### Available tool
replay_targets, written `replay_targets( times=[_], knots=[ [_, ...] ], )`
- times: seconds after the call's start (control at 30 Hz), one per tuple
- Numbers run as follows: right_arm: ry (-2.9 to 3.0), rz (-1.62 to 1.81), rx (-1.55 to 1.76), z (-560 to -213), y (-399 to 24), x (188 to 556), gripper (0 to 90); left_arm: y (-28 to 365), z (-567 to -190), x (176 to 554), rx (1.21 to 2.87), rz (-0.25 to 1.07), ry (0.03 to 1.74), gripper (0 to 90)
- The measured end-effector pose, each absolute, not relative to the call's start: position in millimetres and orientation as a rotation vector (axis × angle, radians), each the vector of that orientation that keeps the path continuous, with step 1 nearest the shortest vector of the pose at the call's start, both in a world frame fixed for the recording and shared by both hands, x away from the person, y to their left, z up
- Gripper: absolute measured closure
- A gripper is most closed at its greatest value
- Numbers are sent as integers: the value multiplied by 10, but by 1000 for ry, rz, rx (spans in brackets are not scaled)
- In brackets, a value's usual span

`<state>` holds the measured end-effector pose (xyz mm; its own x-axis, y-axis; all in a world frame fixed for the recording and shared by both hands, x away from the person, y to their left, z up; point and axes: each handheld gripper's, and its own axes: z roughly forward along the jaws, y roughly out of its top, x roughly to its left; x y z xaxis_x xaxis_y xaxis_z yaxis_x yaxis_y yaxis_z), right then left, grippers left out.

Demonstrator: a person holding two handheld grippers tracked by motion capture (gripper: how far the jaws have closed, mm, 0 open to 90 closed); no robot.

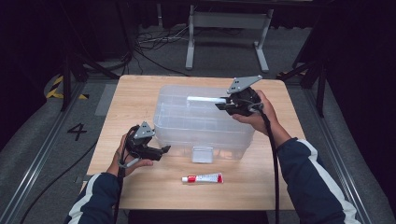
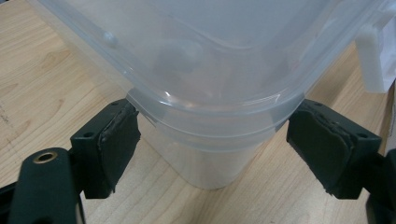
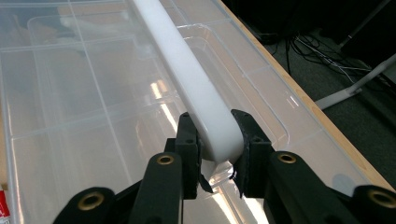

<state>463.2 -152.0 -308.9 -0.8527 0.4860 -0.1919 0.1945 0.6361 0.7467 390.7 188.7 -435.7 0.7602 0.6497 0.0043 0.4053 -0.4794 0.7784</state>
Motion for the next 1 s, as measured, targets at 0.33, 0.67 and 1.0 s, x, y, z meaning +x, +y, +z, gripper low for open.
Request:
replay_targets(
  times=[0.33, 0.67, 1.0],
  knots=[
    [2468, 1056, 541, -3048, -1559, 4640, 740, 1862, -4359, 3896, 2135, 373, 776, 194],
    [2475, 1061, 569, -2997, -1590, 4685, 739, 1892, -4353, 3844, 2134, 384, 770, 265],
    [2482, 1060, 601, -2955, -1591, 4733, 736, 2122, -4309, 3732, 2103, 421, 828, 320]
  ],
)
